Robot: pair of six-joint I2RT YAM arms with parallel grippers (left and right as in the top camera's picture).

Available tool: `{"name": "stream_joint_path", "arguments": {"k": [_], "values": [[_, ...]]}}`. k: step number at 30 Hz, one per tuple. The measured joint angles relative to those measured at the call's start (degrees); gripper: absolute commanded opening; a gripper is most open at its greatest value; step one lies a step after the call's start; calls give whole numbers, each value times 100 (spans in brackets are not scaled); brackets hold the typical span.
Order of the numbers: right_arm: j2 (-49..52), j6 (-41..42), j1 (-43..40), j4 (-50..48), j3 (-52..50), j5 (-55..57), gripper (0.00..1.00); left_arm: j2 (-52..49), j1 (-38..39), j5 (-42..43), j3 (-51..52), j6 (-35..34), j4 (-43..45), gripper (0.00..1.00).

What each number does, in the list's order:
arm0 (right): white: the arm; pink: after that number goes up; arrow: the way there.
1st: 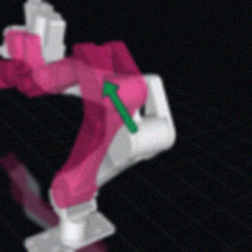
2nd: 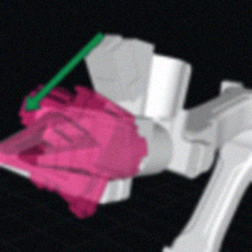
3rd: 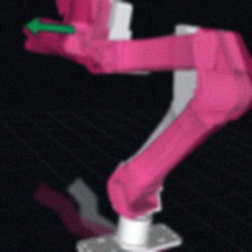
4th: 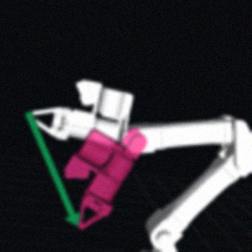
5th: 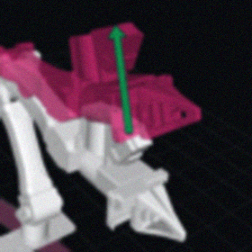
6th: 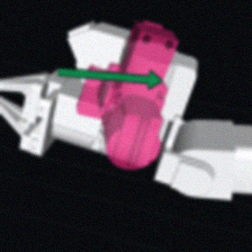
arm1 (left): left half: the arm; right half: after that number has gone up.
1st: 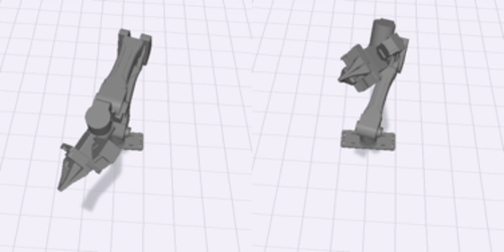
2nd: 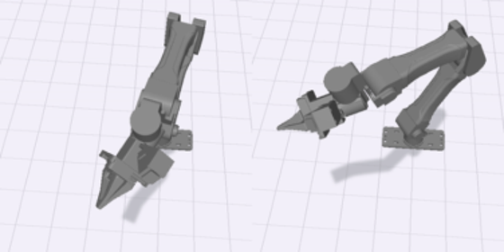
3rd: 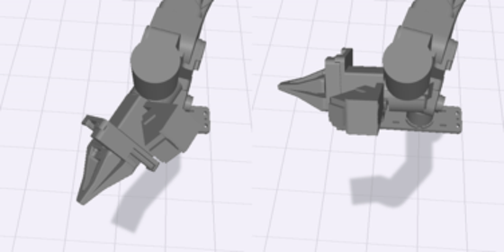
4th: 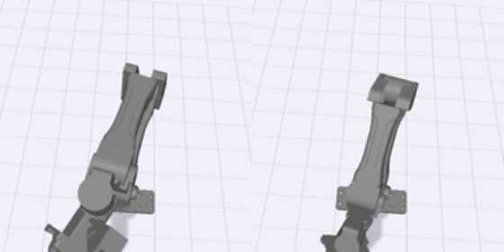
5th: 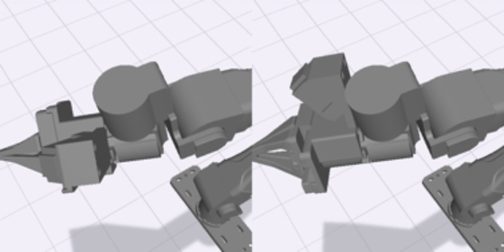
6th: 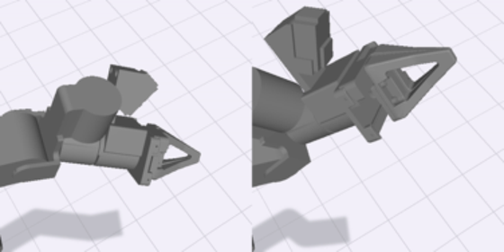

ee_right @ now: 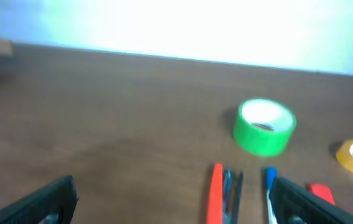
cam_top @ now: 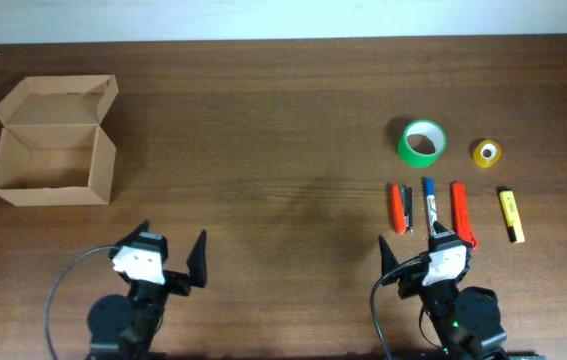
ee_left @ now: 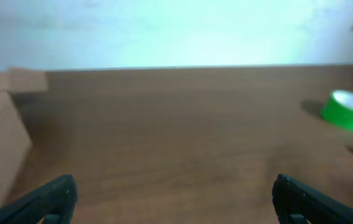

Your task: Pack container

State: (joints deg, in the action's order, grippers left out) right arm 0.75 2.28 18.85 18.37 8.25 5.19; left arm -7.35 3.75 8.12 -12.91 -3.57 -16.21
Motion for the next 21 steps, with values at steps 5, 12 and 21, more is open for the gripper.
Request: {"name": "stream_joint_path", "arguments": {"k": [5, 12, 21], "values": [[398, 59, 0, -280, 610, 435, 99, -2885, -7, -586, -2883, 411, -114, 99], [2765, -317, 0, -411, 2229, 1252, 99, -6822, -479, -708, -6592, 920, -1320, 99], [3508, -378, 0, -621, 2337, 1266, 99, -7801, -1928, -557, -7291, 1558, -2883, 99]]}}
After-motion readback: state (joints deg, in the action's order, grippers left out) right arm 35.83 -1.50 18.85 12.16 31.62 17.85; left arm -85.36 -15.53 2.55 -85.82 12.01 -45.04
